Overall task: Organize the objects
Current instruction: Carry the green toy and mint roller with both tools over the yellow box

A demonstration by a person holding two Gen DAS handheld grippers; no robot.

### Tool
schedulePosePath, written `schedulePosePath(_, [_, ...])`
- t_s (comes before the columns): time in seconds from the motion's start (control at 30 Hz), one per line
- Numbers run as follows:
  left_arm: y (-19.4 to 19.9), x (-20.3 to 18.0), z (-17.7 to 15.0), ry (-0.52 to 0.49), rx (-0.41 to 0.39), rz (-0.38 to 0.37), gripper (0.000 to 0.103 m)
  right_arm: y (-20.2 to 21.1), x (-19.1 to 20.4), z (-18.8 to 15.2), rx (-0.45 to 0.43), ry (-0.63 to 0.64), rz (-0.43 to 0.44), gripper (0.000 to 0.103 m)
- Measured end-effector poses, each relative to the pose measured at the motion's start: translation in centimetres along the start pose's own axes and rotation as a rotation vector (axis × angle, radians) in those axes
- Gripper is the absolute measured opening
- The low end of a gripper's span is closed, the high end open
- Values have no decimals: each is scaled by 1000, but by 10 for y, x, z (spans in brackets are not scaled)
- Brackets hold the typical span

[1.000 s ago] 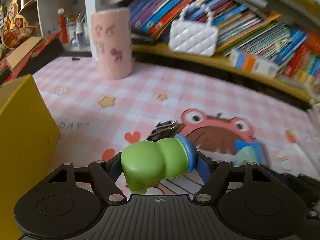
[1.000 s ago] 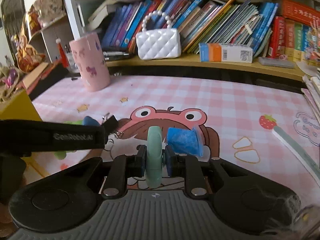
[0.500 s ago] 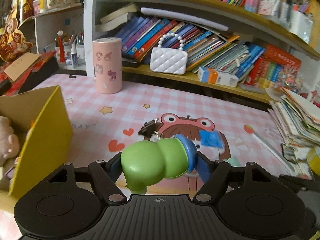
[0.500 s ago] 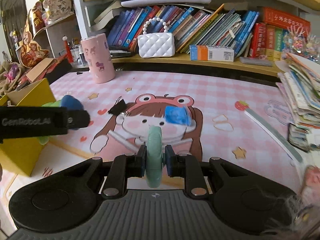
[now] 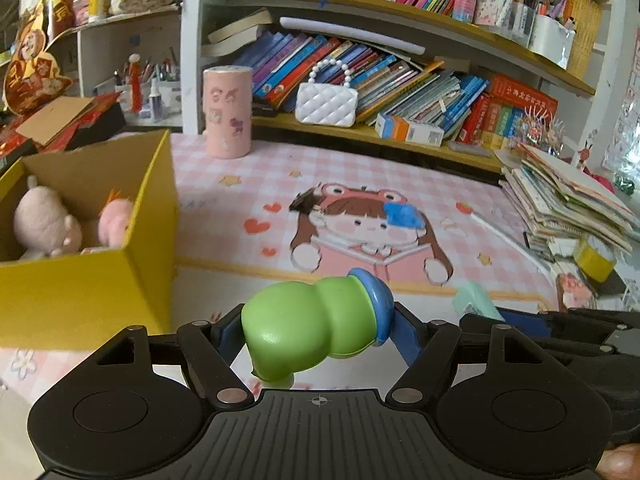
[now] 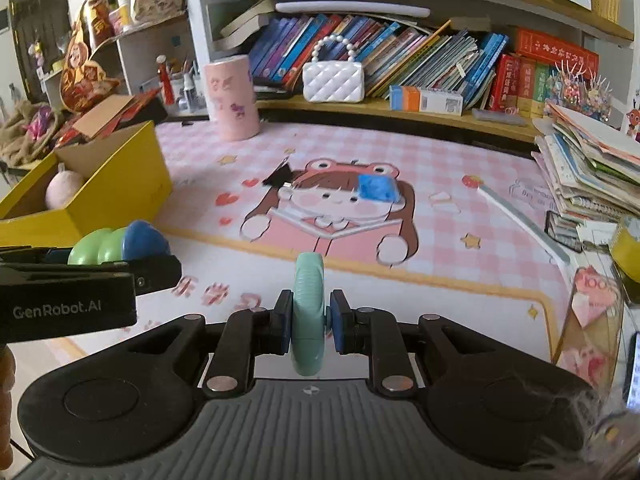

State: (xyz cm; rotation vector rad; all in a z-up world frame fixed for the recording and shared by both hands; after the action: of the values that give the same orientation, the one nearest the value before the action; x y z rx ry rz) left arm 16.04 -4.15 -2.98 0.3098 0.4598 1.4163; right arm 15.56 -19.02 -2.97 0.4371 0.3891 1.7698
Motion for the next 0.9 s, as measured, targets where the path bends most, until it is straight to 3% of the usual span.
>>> schedulePosePath(0.5, [77,73,-32,68,-15,57,74,38,87,-38,58,36,43,18])
schedulePosePath(0.9, [127,122,-46,72,-33,83,74,62,159,-58,56,61,94,18])
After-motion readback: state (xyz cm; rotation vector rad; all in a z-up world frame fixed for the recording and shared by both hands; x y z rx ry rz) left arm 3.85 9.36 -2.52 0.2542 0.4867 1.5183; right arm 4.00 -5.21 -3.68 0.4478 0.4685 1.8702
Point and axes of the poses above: each gripper's, at about its wrist camera, not at the fingertips, and y roughly against the way its jaws point, x to its left, z to its top, the point moved 6 cm from there along -y, roughly the way its jaws point, and after that the axes turned 12 degrees about -x, right-handed, at the moved point
